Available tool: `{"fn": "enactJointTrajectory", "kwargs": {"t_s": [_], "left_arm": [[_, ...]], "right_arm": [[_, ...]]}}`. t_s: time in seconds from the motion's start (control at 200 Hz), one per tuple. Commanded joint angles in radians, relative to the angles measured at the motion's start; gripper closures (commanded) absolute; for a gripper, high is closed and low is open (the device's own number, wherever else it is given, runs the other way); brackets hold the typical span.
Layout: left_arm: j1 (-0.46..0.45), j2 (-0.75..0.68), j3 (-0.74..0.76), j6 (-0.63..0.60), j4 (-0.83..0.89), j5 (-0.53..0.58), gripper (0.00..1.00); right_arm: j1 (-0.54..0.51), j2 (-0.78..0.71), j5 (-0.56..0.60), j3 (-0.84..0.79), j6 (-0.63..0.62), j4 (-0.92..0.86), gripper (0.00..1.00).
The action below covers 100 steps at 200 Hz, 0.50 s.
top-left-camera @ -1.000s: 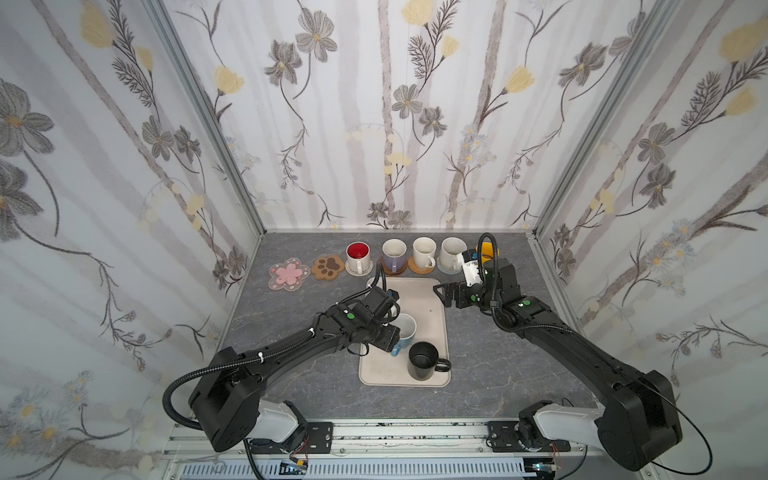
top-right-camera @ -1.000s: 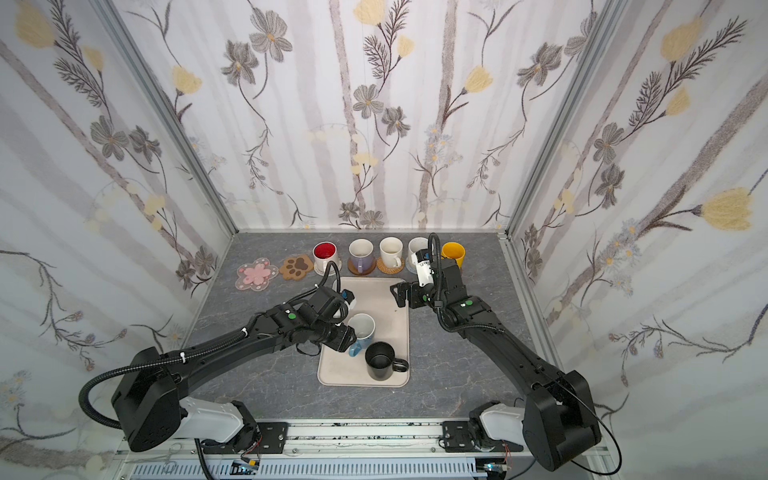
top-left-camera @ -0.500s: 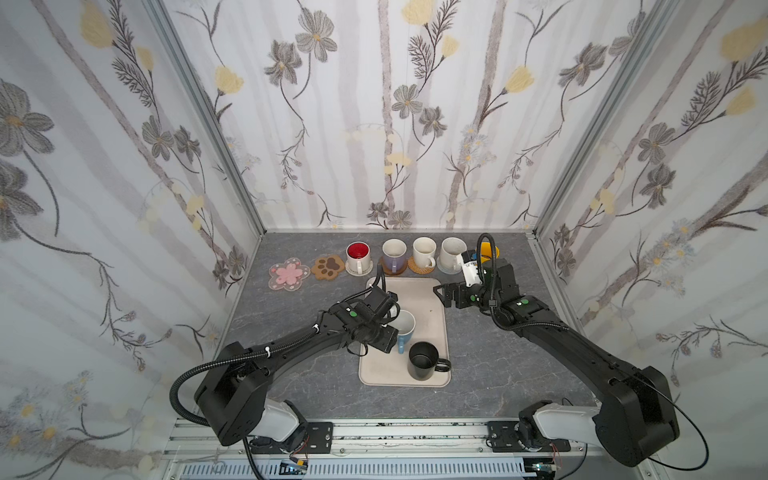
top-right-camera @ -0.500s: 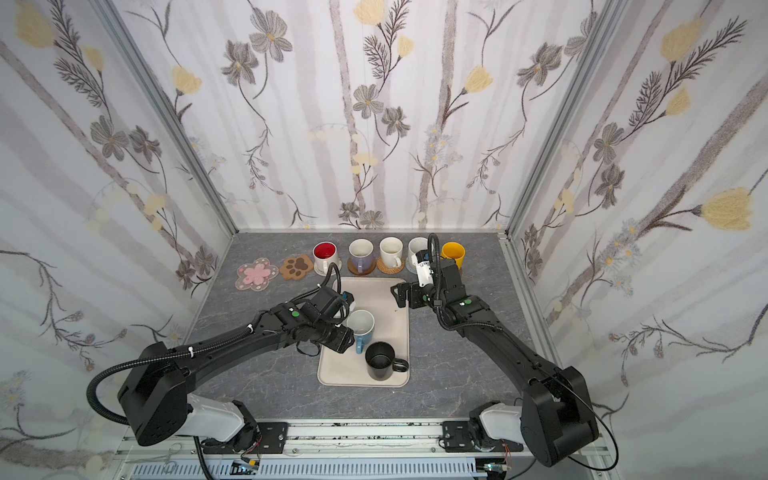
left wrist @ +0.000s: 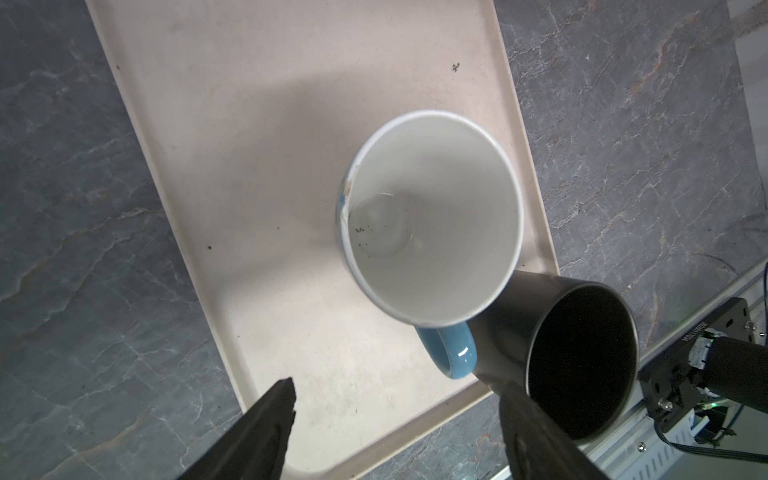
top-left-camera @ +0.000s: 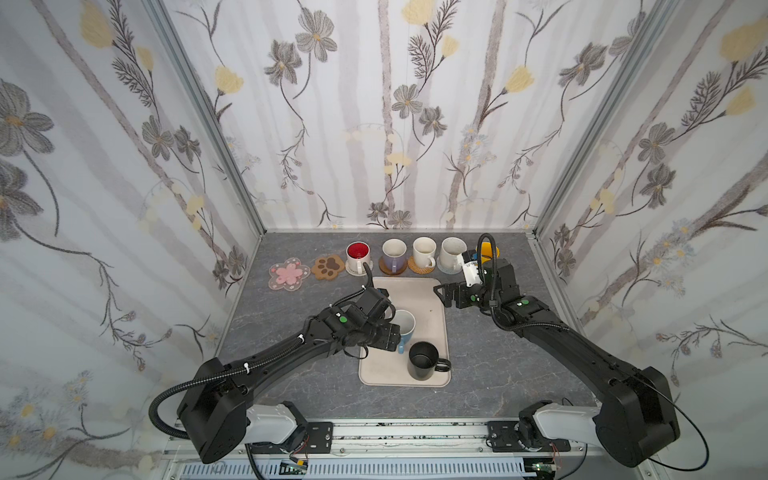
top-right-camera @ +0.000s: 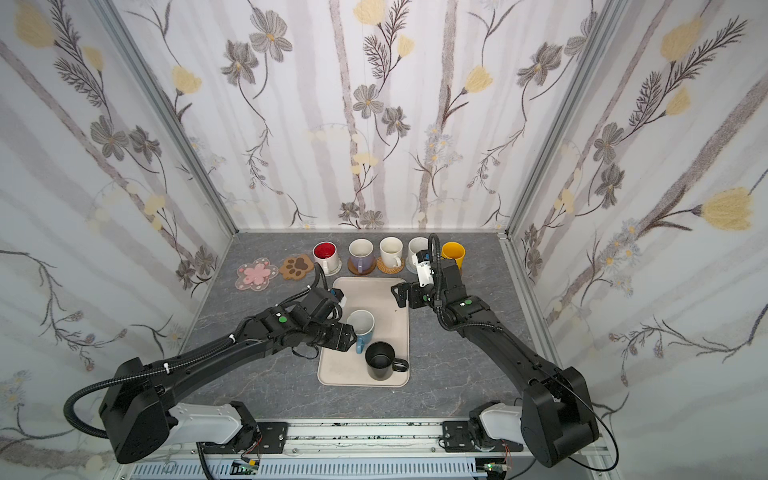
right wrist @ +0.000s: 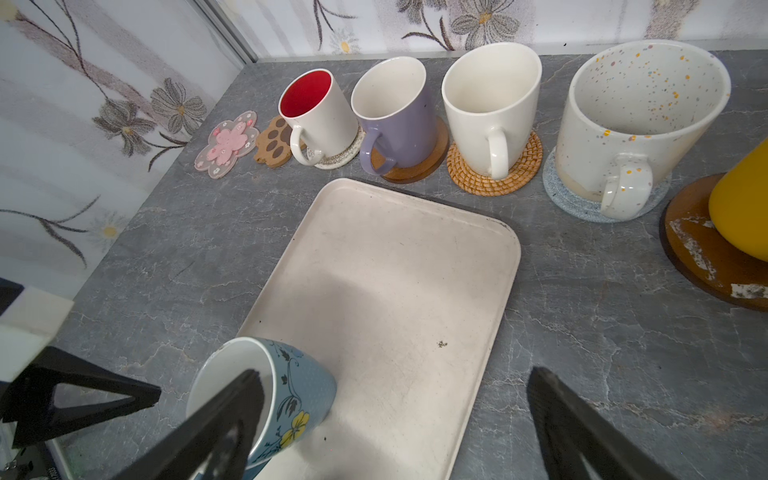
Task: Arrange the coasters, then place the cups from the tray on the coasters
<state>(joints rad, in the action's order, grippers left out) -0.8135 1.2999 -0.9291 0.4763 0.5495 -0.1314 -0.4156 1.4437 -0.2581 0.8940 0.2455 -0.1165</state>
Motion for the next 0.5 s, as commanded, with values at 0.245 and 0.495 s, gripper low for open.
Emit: {"fn": "enactJointTrajectory", "kwargs": {"t_s": [0.245, 0.495], "left_arm": [[-0.089, 0.009, 0.035, 0.216, -0.07, 0.114, 0.27], [-0.101, 0.066, 0.021, 0.246, -0.094, 0.137, 0.27]], "right_arm": [[0.0, -0.001, -0.008, -0.013, 0.024, 0.074, 0.01], [0.0, -0.024, -0.001, -0.033, 0.027, 0.075, 0.01]]}}
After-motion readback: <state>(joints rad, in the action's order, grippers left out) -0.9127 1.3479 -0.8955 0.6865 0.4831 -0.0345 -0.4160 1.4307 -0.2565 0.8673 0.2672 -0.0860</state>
